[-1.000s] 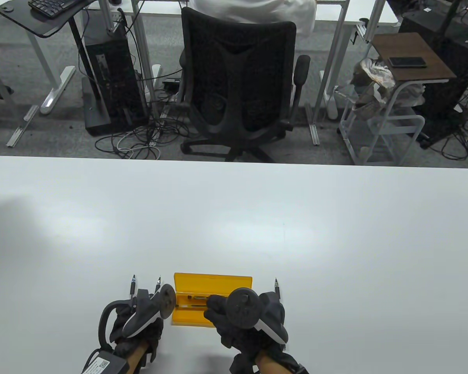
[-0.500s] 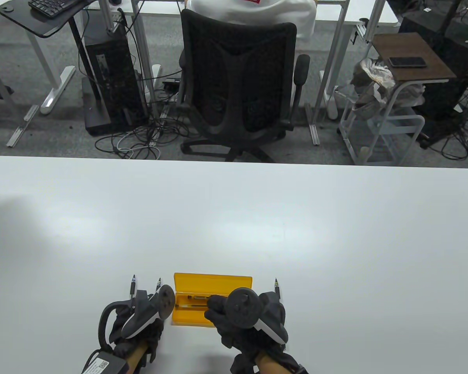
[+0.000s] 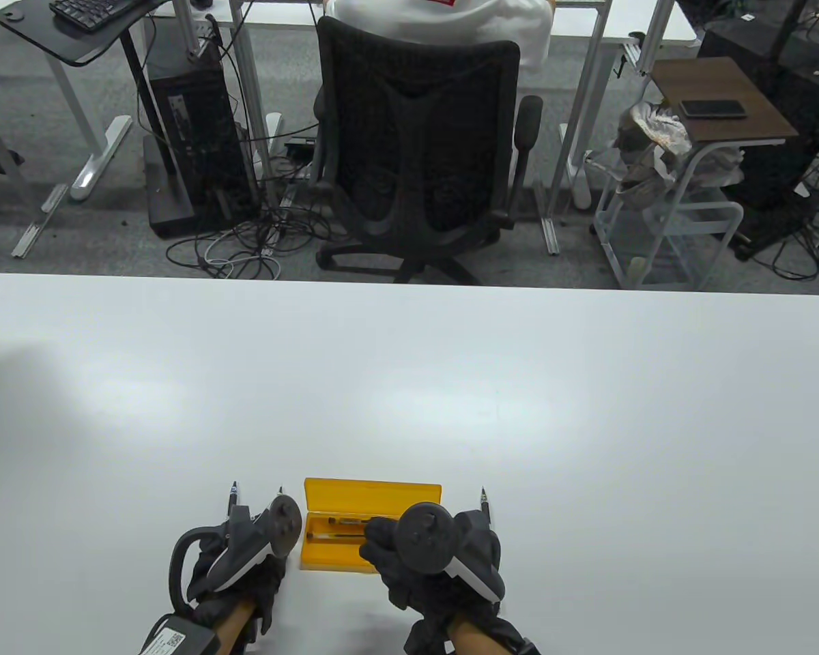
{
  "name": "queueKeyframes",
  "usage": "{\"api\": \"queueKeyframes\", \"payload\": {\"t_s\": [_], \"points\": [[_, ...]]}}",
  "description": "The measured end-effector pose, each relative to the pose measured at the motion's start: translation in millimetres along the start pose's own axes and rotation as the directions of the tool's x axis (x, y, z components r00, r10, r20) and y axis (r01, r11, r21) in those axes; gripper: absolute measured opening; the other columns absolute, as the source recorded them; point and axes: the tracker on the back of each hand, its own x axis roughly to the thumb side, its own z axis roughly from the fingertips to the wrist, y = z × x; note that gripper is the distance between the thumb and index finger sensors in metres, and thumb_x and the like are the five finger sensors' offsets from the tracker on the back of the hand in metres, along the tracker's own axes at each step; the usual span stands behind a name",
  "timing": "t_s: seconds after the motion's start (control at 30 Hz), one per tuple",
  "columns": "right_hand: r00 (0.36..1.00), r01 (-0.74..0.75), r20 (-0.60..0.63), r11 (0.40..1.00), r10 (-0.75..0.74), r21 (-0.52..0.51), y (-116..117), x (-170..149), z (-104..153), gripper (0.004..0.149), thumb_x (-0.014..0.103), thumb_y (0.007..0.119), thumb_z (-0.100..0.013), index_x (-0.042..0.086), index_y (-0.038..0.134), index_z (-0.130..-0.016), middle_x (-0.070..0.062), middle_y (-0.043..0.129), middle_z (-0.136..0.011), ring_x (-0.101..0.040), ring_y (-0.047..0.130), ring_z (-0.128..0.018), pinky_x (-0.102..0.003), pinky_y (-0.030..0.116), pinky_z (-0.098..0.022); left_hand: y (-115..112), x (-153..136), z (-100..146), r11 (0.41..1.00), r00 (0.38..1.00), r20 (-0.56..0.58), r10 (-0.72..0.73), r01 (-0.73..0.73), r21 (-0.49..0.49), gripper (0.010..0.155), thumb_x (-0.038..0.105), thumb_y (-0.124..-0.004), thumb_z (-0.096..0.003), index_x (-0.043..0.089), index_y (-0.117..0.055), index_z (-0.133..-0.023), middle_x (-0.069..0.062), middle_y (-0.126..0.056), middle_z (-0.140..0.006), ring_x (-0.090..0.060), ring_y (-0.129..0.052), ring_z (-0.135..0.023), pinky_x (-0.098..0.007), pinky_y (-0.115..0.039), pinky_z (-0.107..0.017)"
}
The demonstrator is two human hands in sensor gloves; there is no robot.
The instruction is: Cap pen on the opposite end
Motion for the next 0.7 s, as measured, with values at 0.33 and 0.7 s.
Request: {"api": "queueKeyframes", "payload": {"t_s": [0.33,0.7], "points": [[0.999,-0.011,-0.053,1.000,0.010,-0.021,-3.6,-6.5,-1.3,0.053,0.042,0.076,-0.044,0.013,0.085,-0.087,-0.007,0.102,-0.058,-0.022,0.102,-0.041,-0.041,0.086,-0.033,32.7,-2.3,23.8,0.966,0.989,0.095,0.115,-0.134,0.221,0.067,0.048,-0.087,-0.0471,0.003,-0.077,-0.096,-0.013,-0.103,-0.064,-0.029,-0.097,-0.050,-0.059,-0.068,-0.061],[0.947,-0.264,-0.199,0.964,0.251,-0.041,-4.6,-17.9,-9.0,0.049,0.042,0.082,-0.041,0.018,0.089,-0.083,-0.004,0.101,-0.056,-0.021,0.102,-0.040,-0.040,0.086,-0.033,7.7,38.4,17.6,0.983,0.939,0.339,-0.063,0.001,0.181,0.065,0.045,-0.081,-0.0493,0.028,-0.063,-0.109,-0.012,-0.082,-0.097,-0.034,-0.076,-0.084,-0.068,-0.048,-0.073]]}}
